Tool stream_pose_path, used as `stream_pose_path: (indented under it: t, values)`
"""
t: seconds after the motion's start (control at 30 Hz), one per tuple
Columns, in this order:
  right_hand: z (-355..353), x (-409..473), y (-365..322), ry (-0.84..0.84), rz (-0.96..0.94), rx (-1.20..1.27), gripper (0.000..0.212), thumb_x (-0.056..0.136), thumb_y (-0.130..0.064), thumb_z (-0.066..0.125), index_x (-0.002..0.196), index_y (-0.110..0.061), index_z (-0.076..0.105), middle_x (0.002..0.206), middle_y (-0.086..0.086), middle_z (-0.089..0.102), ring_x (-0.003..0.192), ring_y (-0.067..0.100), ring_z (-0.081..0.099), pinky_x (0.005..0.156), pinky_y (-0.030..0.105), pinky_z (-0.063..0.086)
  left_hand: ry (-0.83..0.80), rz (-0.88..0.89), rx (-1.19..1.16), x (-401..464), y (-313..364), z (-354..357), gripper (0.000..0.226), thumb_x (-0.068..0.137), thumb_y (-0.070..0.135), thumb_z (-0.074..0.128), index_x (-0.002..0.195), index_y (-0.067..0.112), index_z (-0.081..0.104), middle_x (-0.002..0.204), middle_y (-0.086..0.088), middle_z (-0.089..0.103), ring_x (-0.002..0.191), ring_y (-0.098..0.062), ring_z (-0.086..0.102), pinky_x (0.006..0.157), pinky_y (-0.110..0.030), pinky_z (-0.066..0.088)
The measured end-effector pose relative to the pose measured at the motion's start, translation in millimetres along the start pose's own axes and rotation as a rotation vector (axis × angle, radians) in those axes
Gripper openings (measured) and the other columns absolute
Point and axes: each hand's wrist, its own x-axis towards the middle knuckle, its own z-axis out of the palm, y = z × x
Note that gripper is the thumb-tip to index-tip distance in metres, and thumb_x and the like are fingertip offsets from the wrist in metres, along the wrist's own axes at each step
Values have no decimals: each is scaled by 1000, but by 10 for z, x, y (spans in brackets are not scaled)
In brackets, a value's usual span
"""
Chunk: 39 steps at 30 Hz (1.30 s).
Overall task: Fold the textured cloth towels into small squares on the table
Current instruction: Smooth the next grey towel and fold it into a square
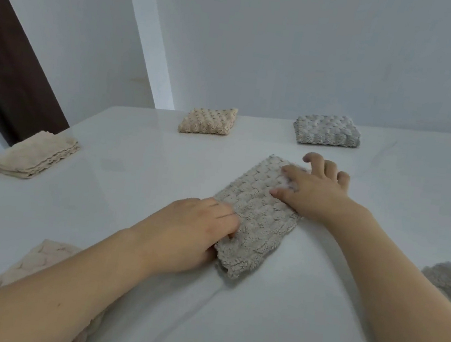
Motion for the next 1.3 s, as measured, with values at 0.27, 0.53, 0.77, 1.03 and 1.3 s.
stream_pose_path:
  t: [0.27,0.53,0.77,1.03,1.3]
  values:
    - [92,52,-38,1,-123,304,51,76,-64,65,117,-35,57,125,-4,45,124,21,38,108,38,30,-134,92,-89,-4,88,4,42,72,14,54,110,29,47,108,14,45,101,-8,42,84,-26,41]
    - [149,119,42,131,-105,498,23,87,-44,62,107,-33,64,122,-7,54,121,17,45,108,41,33,-456,-281,-712,220,-170,-483,13,84,17,65,84,30,68,75,13,65,70,-3,57,68,-25,47]
    - [34,51,25,115,103,1023,50,98,-49,40,69,-24,72,77,-5,70,82,19,64,79,36,48,-205,-463,-859,736,-608,-356,14,88,23,70,90,9,72,76,-1,63,69,-15,56,59,-29,45]
    - [89,130,33,91,93,772,58,82,-62,53,76,-4,58,74,6,65,77,26,60,80,42,49,85,-621,-863,1122,-770,148,13,90,23,69,89,11,70,63,1,63,54,-10,54,56,-22,44]
    - [145,181,20,198,91,625,23,94,-38,56,88,-16,62,83,-1,64,88,24,57,86,42,45,322,-675,-695,1168,-824,469,11,92,34,63,84,26,65,72,13,61,65,-6,56,62,-26,39]
